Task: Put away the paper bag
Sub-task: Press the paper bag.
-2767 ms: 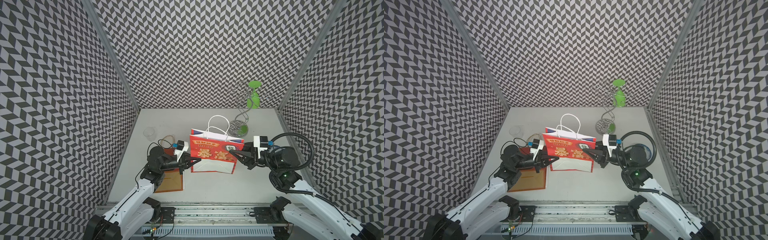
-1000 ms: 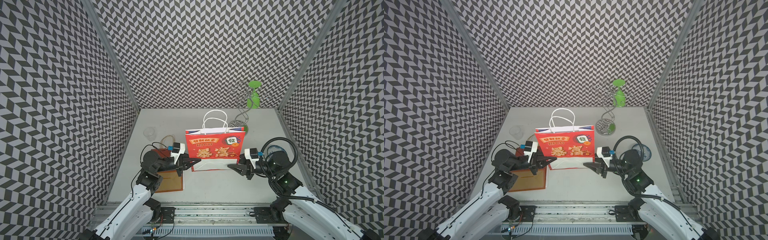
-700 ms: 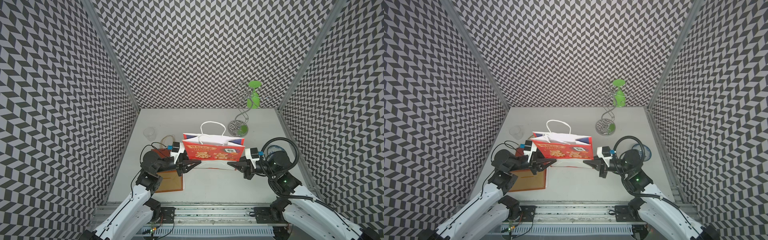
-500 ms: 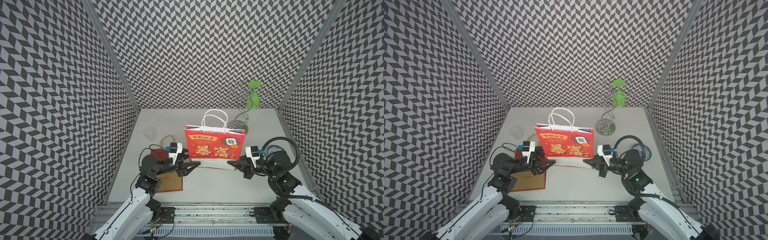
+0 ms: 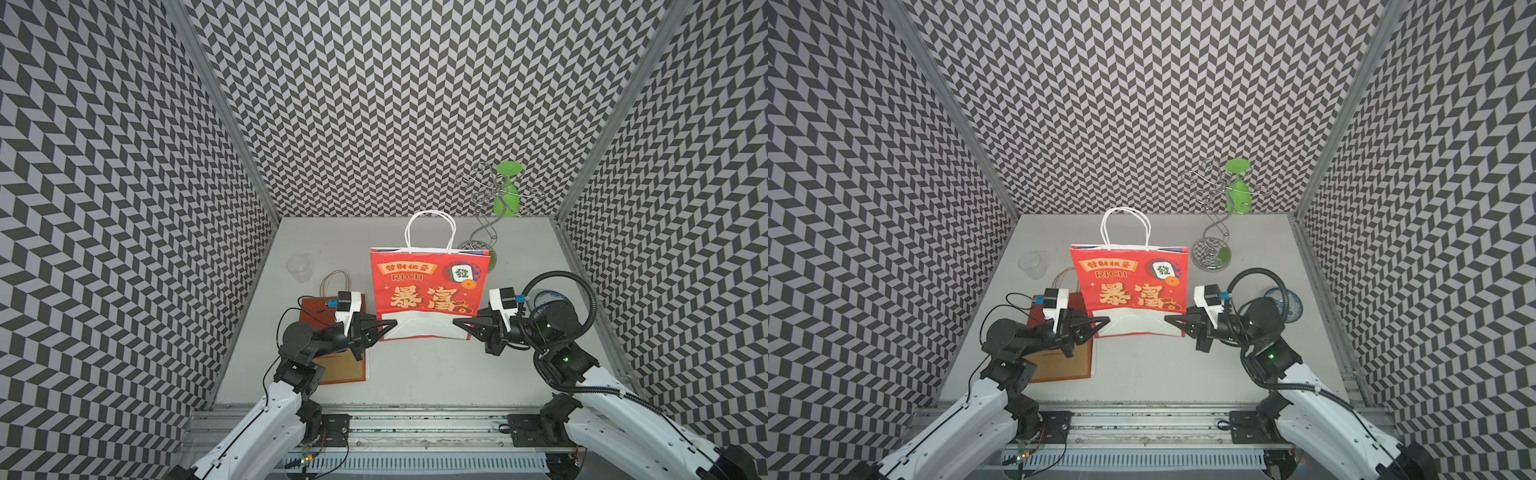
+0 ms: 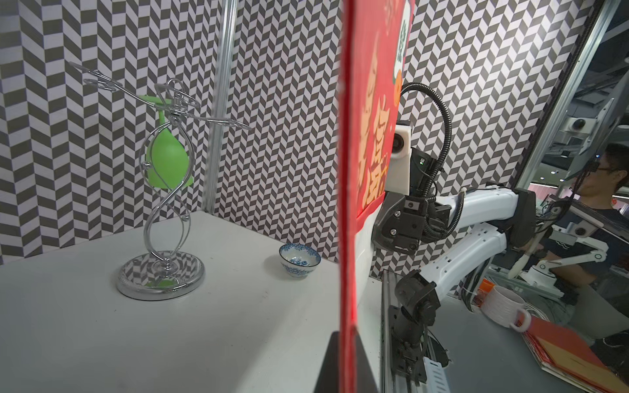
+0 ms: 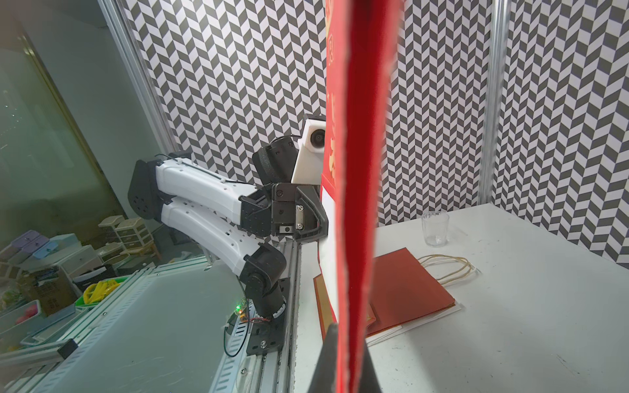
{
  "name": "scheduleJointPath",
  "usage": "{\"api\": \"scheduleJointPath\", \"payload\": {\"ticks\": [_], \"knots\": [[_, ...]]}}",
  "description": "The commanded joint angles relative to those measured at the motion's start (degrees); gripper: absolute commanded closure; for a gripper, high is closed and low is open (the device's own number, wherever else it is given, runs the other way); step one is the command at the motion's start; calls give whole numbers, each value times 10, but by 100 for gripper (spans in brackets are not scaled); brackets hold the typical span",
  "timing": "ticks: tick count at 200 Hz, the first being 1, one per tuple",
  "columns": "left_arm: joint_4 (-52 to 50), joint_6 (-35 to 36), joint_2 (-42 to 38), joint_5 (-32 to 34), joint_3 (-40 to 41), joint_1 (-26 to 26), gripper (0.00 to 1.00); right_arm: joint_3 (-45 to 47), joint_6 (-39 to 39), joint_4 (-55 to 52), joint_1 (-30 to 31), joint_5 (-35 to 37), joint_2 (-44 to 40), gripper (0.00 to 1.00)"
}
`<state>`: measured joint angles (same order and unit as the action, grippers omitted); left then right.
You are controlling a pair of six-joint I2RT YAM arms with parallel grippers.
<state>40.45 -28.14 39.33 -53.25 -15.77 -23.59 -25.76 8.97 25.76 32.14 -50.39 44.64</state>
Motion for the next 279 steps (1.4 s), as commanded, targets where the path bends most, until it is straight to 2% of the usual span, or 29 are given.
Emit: {"api": "scheduleJointPath", "payload": {"ticks": [1, 4, 5, 8, 9, 15, 19, 27, 36, 62, 78, 97, 101, 113, 124, 132, 145, 162, 180, 188, 201, 214, 227, 253, 279], "knots": [[42, -3, -4, -12, -12, -3, 95, -6, -11, 10, 6, -11, 3, 100], [41, -3, -4, -10, -13, -3, 91, -6, -11, 10, 6, -11, 4, 100], [41, -2, -4, -9, -14, -3, 85, -6, -11, 10, 6, -11, 4, 100], [39, -1, -5, -7, -16, -3, 80, -5, -11, 11, 6, -11, 5, 100], [38, -1, -5, -7, -16, -3, 74, -5, -11, 11, 6, -12, 5, 100], [33, 2, -6, -2, -20, -4, 63, -5, -11, 11, 6, -13, 7, 100], [29, 4, -6, 2, -23, -4, 59, -5, -11, 10, 6, -13, 7, 100], [27, 7, -5, 7, -27, -3, 58, -5, -11, 10, 6, -12, 8, 100], [29, 7, -3, 9, -31, -5, 62, -4, -11, 9, 6, -11, 9, 100], [43, 7, 2, 7, -37, -10, 90, -1, -13, 10, 6, -10, 11, 100], [43, 8, 5, 6, -42, -11, 99, -1, -14, 9, 6, -9, 12, 100], [42, 9, 7, 7, -46, -13, 98, 3, -14, 9, 6, -7, 11, 100], [42, 10, 7, 8, -46, -13, 95, 4, -14, 8, 6, -5, 11, 100], [34, 11, 6, 17, -53, -15, 74, 6, -14, 6, 6, -1, 11, 100], [27, 16, 5, 22, -59, -15, 71, 9, -13, 7, 6, 4, 9, 100], [25, 18, 5, 24, -63, -16, 74, 11, -12, 8, 6, 6, 9, 100], [28, 19, 5, 24, -70, -17, 88, 14, -12, 8, 6, 9, 10, 100], [24, 21, 6, 24, -81, -20, 100, 16, -11, 4, 6, 10, 11, 100], [15, 28, 7, 28, -89, -22, 100, 17, -13, -1, 6, 17, 7, 100], [14, 28, 7, 31, -91, -24, 96, 17, -15, -3, 6, 19, 6, 100], [11, 29, 8, 40, -96, -25, 74, 16, -17, -9, 6, 20, 6, 100], [14, 27, 8, 49, -101, -25, 71, 14, -19, -13, 6, 20, 6, 100], [18, 26, 10, 55, -110, -28, 77, 14, -20, -15, 6, 20, 6, 100], [15, 27, 14, 61, -128, -31, 100, 14, -19, -15, 6, 19, 8, 100], [13, 34, 17, 64, -132, -32, 100, 13, -18, -13, 6, 20, 8, 100]]}}
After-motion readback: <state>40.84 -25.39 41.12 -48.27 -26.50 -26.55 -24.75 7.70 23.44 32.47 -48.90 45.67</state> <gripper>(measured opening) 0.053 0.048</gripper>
